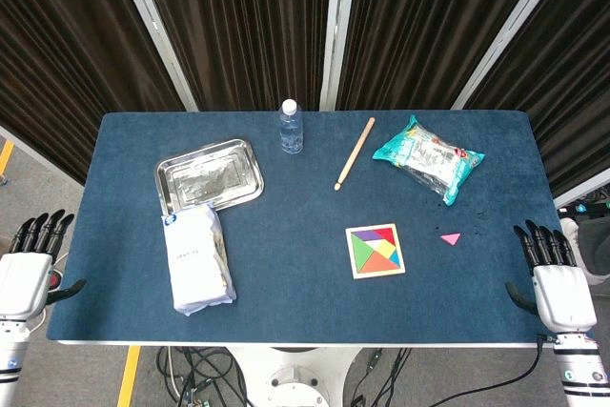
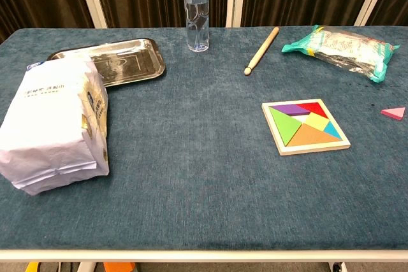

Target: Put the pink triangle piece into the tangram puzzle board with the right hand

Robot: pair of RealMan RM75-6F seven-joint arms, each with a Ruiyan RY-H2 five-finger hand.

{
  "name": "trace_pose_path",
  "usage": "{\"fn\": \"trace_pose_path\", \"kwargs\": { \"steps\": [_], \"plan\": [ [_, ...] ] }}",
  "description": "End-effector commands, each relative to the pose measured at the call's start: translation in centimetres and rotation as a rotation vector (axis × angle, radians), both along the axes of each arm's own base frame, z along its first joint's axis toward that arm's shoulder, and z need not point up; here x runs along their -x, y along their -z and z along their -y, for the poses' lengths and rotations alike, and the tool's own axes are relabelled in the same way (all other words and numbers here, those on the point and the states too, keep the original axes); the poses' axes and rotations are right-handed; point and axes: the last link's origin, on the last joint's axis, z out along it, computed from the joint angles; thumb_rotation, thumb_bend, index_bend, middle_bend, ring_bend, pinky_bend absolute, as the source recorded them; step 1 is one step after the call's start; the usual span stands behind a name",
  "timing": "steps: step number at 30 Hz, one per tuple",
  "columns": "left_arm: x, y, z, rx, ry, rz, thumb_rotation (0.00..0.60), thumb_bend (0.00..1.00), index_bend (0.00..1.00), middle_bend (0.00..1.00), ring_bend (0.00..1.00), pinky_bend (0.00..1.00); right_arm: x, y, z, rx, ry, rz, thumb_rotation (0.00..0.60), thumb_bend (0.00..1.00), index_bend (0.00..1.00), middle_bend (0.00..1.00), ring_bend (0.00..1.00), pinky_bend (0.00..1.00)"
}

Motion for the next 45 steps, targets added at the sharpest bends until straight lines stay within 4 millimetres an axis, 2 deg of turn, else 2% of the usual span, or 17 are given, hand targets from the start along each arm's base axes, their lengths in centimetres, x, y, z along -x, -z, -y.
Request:
{"fn": "trace_pose_path", "kwargs": {
  "steps": [1, 7, 10, 14, 18, 23, 29, 36, 45],
  "plan": [
    [0.2, 0.1, 0.2, 0.007, -0.011, -0.001, 0.6, 0.0, 0.05, 0.03, 0.0, 0.08, 0.2, 0.2, 0.1, -0.009, 0.008, -0.002, 0.6, 0.18, 0.0, 0.0, 0.0, 0.0],
    [0.4, 0.4, 0.2, 0.017, -0.015, 0.001, 0.6, 0.0, 0.05, 0.03, 0.0, 0.08, 0.4, 0.1, 0.8, -0.014, 0.008, -0.016, 0.6, 0.18, 0.0, 0.0, 0.0, 0.0],
    [0.3, 0.5, -0.1, 0.024, -0.008, 0.003, 0.6, 0.0, 0.05, 0.03, 0.0, 0.08, 0.6, -0.1, 1.8, -0.025, 0.008, -0.039, 0.6, 0.18, 0.0, 0.0, 0.0, 0.0],
    [0.1, 0.8, -0.3, 0.038, 0.002, 0.003, 0.6, 0.0, 0.05, 0.03, 0.0, 0.08, 0.8, 0.1, 4.3, -0.076, 0.025, -0.059, 0.6, 0.18, 0.0, 0.0, 0.0, 0.0],
    [0.2, 1.0, -0.3, 0.043, 0.002, 0.006, 0.6, 0.0, 0.05, 0.03, 0.0, 0.08, 1.4, 0.6, 6.8, -0.176, 0.076, -0.086, 0.6, 0.18, 0.08, 0.0, 0.0, 0.0],
    [0.3, 1.1, -0.3, 0.041, 0.002, 0.012, 0.6, 0.0, 0.05, 0.03, 0.0, 0.08, 1.5, 2.3, 9.8, -0.262, 0.098, -0.154, 0.6, 0.18, 0.09, 0.0, 0.0, 0.0],
    [0.3, 1.1, -0.1, 0.047, 0.008, 0.013, 0.6, 0.0, 0.05, 0.03, 0.0, 0.08, 1.3, 4.7, 12.4, -0.339, 0.098, -0.195, 0.6, 0.18, 0.1, 0.0, 0.0, 0.0],
    [0.2, 0.7, 0.1, 0.034, 0.004, 0.006, 0.6, 0.0, 0.05, 0.03, 0.0, 0.08, 0.9, 6.9, 13.5, -0.375, 0.076, -0.19, 0.6, 0.19, 0.15, 0.0, 0.0, 0.0],
    [0.3, 1.0, 0.0, 0.047, -0.001, 0.005, 0.6, 0.0, 0.05, 0.02, 0.0, 0.08, 1.0, 8.3, 13.5, -0.388, 0.064, -0.18, 0.6, 0.19, 0.26, 0.0, 0.0, 0.0]
  ]
}}
